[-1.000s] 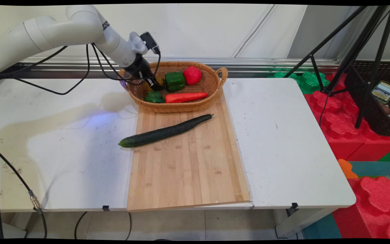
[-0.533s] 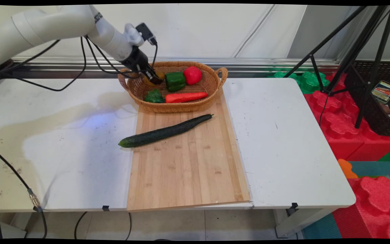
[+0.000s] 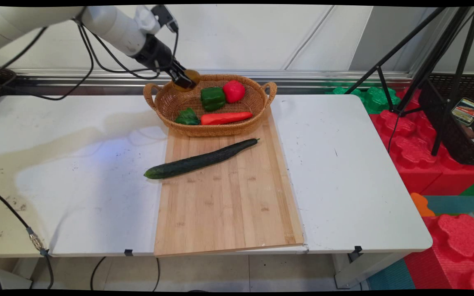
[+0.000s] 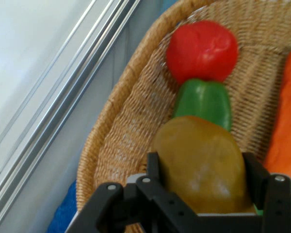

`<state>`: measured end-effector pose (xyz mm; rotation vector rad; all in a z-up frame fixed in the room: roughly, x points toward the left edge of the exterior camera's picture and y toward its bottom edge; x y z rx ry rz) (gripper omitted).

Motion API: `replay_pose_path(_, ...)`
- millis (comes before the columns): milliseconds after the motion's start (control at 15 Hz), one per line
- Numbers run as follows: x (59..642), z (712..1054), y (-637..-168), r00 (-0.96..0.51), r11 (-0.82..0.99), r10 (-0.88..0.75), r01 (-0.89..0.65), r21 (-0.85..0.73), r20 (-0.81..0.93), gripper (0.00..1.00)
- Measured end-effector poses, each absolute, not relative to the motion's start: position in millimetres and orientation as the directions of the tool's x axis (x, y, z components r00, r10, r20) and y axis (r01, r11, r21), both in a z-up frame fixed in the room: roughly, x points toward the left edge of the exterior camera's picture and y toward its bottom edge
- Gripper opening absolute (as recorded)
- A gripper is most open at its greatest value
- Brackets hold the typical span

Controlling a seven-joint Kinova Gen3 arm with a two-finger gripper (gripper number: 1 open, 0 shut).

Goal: Place the picked object on the cutting board

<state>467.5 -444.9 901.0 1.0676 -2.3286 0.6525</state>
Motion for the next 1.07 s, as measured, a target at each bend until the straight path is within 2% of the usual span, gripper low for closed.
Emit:
replay_pose_path(600, 475.8, 947.6, -409.8, -0.576, 0.666, -0.480, -0.730, -0.152, 0.662, 0.00)
replay_pose_path(1067, 465.4, 971.8, -370.4, -0.595, 0.794, -0.401, -0.605, -0.060, 0.696, 0.00)
